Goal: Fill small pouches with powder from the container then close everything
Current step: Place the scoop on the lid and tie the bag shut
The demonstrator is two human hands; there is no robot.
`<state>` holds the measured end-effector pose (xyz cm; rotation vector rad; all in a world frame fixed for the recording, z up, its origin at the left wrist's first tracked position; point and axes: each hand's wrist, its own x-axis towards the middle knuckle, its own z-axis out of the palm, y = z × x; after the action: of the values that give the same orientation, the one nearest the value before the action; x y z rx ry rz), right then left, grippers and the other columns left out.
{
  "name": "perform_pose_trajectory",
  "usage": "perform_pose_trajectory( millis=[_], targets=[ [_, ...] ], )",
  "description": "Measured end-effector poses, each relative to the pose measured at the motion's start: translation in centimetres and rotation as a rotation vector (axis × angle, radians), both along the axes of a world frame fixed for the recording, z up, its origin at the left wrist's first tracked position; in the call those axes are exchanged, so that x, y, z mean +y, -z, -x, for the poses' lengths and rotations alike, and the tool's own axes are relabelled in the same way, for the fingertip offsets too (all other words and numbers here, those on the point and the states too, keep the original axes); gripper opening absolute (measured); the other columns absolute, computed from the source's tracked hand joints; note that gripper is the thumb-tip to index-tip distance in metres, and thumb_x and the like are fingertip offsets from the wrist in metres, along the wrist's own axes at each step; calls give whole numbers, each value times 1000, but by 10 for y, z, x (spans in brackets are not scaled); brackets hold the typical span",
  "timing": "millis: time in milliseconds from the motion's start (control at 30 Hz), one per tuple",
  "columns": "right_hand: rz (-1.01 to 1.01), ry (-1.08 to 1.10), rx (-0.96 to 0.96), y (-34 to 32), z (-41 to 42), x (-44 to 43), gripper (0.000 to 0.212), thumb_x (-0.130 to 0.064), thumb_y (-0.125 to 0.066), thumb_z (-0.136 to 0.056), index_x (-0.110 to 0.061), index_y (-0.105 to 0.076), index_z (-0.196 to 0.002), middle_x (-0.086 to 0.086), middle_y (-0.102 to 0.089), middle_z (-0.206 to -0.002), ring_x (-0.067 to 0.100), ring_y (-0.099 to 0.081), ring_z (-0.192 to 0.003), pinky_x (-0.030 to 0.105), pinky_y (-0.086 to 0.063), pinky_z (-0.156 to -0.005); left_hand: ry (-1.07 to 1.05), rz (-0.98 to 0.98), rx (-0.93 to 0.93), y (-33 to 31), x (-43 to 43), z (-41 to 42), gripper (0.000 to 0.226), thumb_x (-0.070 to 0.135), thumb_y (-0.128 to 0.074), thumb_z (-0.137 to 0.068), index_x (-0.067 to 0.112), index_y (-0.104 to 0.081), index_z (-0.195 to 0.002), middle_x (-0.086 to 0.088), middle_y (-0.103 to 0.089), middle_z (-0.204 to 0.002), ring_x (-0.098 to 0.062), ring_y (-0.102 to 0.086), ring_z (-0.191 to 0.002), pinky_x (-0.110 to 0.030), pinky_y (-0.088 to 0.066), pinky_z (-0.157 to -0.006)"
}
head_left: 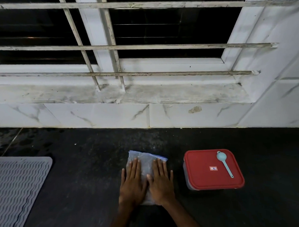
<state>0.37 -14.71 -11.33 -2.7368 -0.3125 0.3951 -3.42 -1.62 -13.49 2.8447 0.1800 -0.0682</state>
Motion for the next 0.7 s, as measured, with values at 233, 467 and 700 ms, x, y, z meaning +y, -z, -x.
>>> perform_pose_trajectory(
  millis=[233,467,700],
  targets=[
    [156,-34,-78,20,-9,-6,78,-71,-15,-93,-23,-30,-152,8,-23,-161,33,-20,-148,61,-13,-113,-134,-55,31,8,-1,4,74,61,-11,-94,20,-23,-154,-6,-20,-161,-23,-18,-149,-46,-1,-119],
    [206,-50,-194,12,-37,-1,68,-61,-27,-94,-17,-47,-142,11,-36,-155,36,-28,-145,67,-9,-112,-209,-54,-26,-8,-3,-14,69,53,-33,-88,9,-52,-139,-11,-47,-148,-27,-45,-136,-54,0,-115],
    [112,-274,-280,21,-35,30,68,-42,-34,-93,-17,-19,-155,5,-14,-163,20,-17,-149,49,-16,-115,48,11,-148,0,16,-36,60,30,-30,-95,5,-31,-150,-11,-21,-160,-21,-13,-150,-39,-11,-120]
  ],
)
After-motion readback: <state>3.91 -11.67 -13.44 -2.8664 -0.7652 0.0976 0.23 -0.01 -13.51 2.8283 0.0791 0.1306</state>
